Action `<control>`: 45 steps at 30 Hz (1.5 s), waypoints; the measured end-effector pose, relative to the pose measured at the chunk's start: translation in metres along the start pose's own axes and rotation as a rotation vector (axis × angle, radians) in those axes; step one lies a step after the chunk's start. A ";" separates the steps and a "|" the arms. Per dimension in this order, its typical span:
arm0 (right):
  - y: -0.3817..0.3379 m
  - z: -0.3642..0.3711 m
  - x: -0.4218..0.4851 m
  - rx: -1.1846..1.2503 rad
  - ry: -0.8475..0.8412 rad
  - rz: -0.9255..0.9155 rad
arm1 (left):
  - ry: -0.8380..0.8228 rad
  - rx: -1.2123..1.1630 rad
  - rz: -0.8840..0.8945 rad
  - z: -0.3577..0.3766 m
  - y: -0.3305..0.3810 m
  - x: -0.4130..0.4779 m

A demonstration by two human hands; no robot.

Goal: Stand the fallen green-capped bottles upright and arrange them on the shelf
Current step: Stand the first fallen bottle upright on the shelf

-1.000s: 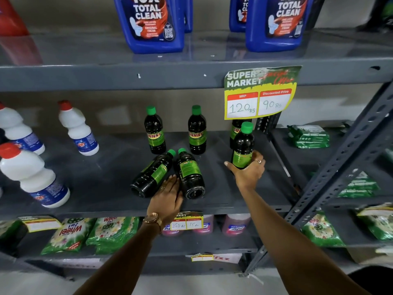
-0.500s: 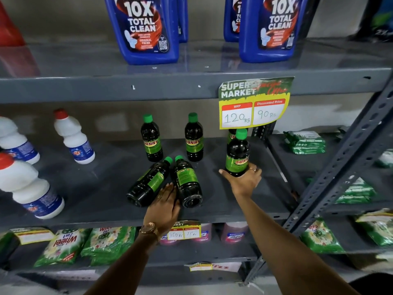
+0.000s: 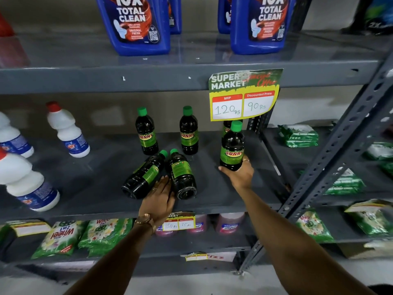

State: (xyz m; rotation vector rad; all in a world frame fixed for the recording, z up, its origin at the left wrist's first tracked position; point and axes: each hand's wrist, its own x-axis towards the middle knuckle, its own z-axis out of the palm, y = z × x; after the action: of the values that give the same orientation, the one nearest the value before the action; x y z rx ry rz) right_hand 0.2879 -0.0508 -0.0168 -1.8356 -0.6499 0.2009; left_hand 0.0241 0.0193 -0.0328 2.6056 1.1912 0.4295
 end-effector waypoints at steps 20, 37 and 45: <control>0.023 -0.049 -0.100 -0.039 0.011 0.011 | 0.007 0.040 0.002 -0.004 0.005 -0.001; 0.004 -0.039 -0.179 0.101 0.183 0.081 | 0.018 -0.152 0.166 -0.031 -0.003 -0.035; -0.090 0.060 -0.155 -0.319 -0.121 -0.130 | 0.255 -0.182 0.207 -0.085 -0.103 -0.017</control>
State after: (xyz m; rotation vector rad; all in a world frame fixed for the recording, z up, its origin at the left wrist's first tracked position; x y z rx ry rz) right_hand 0.1018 -0.0624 0.0166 -2.0879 -0.9259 0.1280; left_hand -0.0889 0.0799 0.0083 2.5780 0.9029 0.8908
